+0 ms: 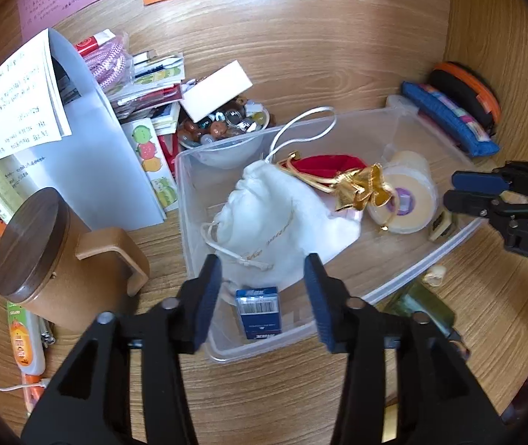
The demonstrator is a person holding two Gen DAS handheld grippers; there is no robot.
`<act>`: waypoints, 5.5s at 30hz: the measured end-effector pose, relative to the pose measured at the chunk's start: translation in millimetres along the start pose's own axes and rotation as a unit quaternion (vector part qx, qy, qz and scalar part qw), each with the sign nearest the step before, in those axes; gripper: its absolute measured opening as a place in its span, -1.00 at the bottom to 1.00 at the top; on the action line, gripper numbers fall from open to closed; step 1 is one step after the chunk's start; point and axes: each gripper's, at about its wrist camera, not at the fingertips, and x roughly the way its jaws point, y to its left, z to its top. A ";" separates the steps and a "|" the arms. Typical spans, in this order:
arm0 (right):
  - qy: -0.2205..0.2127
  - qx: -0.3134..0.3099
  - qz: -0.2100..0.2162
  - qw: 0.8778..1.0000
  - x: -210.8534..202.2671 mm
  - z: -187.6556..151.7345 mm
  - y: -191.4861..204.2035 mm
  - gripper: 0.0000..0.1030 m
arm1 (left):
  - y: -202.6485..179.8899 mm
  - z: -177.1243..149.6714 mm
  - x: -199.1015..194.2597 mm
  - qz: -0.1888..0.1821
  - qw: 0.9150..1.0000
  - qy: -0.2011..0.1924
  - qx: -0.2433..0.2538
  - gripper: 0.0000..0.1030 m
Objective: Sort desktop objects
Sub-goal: 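Lower both into the box, opening the left gripper while the right releases the block, then move the left gripper to the yellow sunscreen tube while the right approaches the green bottle, then grasp the sunscreen tube with the left gripper while the right grasps the green bottle, then lift the sunscreen tube and green bottle off the desk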
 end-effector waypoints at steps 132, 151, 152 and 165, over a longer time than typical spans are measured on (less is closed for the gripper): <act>0.011 -0.061 0.064 0.996 20.8 -58.5 97.5 -0.25 | -13.5 -108.2 -20.6 0.048 0.993 0.034 -0.100 0.17; -0.043 -0.038 0.082 0.995 -28.2 -53.7 85.1 -0.25 | 24.3 -130.2 -48.5 0.021 0.987 0.029 -0.158 -0.32; -0.042 -0.039 0.082 0.995 -28.9 -55.1 84.4 -0.25 | 26.5 -129.3 -46.6 0.020 0.986 0.032 -0.162 -0.32; -0.037 -0.041 0.088 0.995 -26.1 -58.9 83.6 -0.25 | 37.1 -95.7 -10.5 0.050 0.988 0.053 -0.134 -0.07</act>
